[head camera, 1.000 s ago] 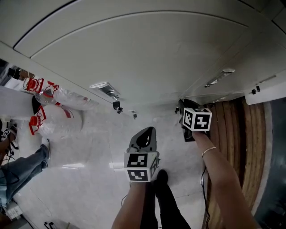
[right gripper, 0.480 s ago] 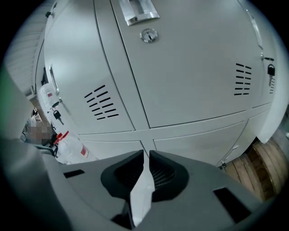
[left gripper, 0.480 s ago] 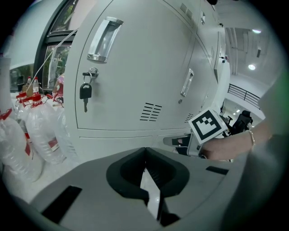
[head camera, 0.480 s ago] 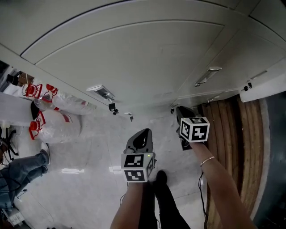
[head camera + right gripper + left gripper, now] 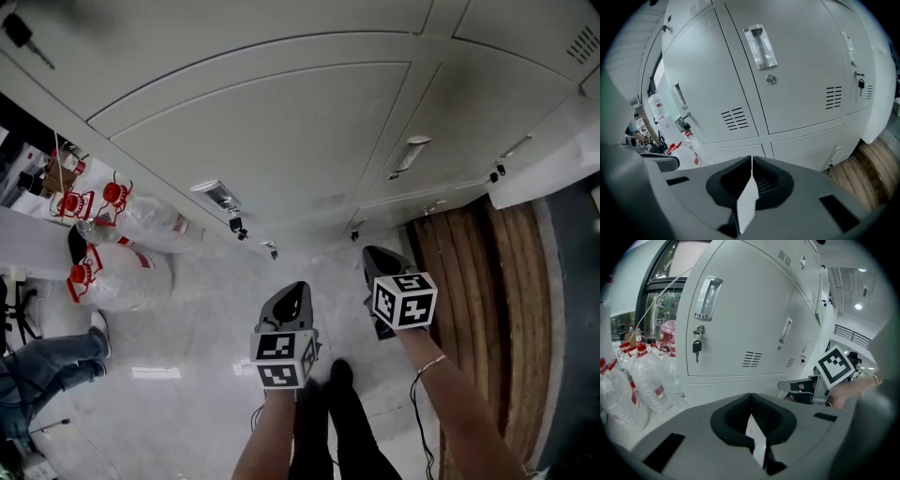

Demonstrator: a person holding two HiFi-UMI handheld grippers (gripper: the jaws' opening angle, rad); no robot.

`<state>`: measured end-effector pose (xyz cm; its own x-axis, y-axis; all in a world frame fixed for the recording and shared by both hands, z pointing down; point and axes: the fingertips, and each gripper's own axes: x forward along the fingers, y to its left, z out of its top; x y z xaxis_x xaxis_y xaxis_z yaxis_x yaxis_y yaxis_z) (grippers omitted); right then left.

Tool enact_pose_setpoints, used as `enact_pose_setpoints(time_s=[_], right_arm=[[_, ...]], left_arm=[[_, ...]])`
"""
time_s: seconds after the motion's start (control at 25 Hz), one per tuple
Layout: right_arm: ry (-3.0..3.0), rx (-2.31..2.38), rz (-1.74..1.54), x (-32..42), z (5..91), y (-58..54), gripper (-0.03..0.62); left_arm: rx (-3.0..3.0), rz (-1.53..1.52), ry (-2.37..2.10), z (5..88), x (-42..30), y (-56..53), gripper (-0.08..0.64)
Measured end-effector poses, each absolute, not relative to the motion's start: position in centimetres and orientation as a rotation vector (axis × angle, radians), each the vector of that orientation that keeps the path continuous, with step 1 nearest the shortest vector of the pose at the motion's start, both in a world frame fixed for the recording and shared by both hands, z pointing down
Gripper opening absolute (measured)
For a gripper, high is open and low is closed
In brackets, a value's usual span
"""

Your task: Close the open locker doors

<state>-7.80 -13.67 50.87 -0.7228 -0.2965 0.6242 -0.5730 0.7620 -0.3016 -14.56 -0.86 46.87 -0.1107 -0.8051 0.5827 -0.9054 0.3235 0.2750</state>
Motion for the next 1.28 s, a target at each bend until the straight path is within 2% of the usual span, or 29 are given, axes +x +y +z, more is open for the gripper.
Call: enact_pose_setpoints(time_s=[0.6, 1.28], right_arm=[[-2.422, 0.645, 0.616, -2.4, 46.4, -6.2, 0.005], [-2.360, 0.589, 0.618, 0.8, 46.1, -2.5, 0.003]], left_arm=[[1.513, 0.212, -1.949, 44.4, -12.8, 5.3, 0.020], [1.481, 0.225, -1.965, 42.9, -11.7, 8.2, 0.020]])
